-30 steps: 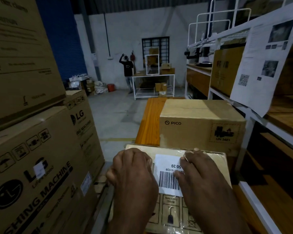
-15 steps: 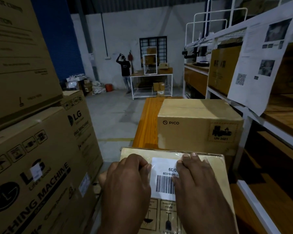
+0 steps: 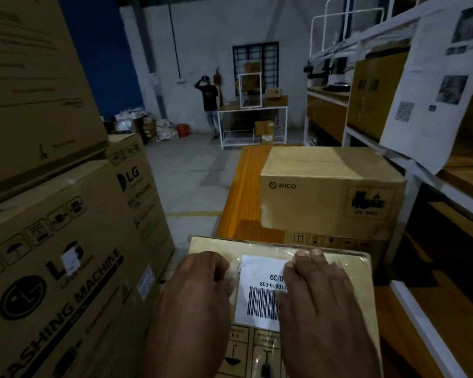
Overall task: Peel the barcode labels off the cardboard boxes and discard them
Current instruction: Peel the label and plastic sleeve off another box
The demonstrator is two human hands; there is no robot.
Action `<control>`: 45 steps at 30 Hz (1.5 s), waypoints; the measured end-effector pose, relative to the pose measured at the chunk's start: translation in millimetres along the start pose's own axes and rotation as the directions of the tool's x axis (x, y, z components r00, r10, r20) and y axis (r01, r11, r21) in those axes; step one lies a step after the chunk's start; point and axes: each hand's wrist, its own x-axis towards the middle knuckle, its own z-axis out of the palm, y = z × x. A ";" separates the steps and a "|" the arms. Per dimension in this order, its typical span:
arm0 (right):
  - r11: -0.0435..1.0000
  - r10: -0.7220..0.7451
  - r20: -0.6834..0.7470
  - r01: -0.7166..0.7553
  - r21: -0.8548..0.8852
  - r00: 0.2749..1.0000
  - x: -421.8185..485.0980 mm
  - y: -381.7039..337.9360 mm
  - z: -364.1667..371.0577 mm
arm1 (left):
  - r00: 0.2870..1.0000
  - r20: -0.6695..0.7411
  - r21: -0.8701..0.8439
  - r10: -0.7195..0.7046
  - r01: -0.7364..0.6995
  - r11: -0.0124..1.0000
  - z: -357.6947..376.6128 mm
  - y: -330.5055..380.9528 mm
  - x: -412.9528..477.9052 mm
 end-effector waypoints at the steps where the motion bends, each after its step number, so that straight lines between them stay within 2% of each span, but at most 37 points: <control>1: 1.000 -0.002 -0.006 0.002 0.001 1.000 -2.2 -1.6 -0.5 | 1.000 0.009 -0.004 -0.018 0.018 1.000 -0.2 -1.3 -3.1; 5: 0.999 0.025 0.029 -0.026 0.028 0.999 -5.0 -7.3 -9.0 | 0.997 0.007 -0.116 -0.081 0.081 0.990 1.7 -7.1 -9.9; 9: 0.997 0.028 0.067 -0.032 0.073 0.997 0.6 -10.7 -22.8 | 0.993 0.049 -0.092 -0.110 0.114 0.989 0.9 -8.1 -15.3; 12: 0.992 -0.019 0.113 0.005 0.125 0.993 6.1 -14.1 -24.8 | 0.986 0.101 -0.154 -0.134 0.148 0.977 0.2 -13.1 -17.8; 18: 0.993 -0.060 0.242 0.032 0.117 0.968 6.4 -20.2 -24.9 | 0.973 0.160 -0.187 -0.163 0.192 0.963 2.9 -24.0 -25.3; 20: 0.991 -0.070 0.281 0.035 0.128 0.957 5.4 -18.7 -24.4 | 0.962 0.206 -0.248 -0.180 0.229 0.941 6.7 -29.4 -26.9; 22: 0.986 -0.104 0.292 0.061 0.154 0.951 3.7 -15.9 -20.3 | 0.948 0.261 -0.308 -0.181 0.260 0.915 11.7 -33.0 -28.5; 24: 0.978 -0.124 0.298 0.067 0.196 0.947 1.8 -14.8 -16.4 | 0.950 0.266 -0.293 -0.166 0.243 0.925 19.2 -37.0 -29.9; 28: 0.962 -0.094 0.291 0.011 0.273 0.952 -1.8 -12.8 -12.1 | 0.938 0.294 -0.305 -0.184 0.274 0.912 24.3 -46.2 -29.0; 32: 0.909 -0.060 0.293 -0.070 0.412 0.954 -2.2 -7.5 -11.0 | 0.913 0.347 -0.400 -0.214 0.351 0.847 17.3 -47.6 -27.3; 35: 0.887 -0.041 0.302 -0.104 0.450 0.952 -1.3 -5.8 -11.5 | 0.892 0.378 -0.466 -0.250 0.416 0.780 16.1 -50.5 -26.1; 41: 0.946 -0.039 0.238 -0.041 0.322 0.971 -0.1 -8.3 -13.0 | 0.848 0.302 -0.645 -0.435 0.518 0.561 31.8 -53.7 -32.8; 45: 0.985 -0.041 0.339 -0.018 0.171 0.940 4.3 -12.8 -12.9 | 0.826 0.281 -0.742 -0.489 0.510 0.435 38.7 -52.1 -33.7</control>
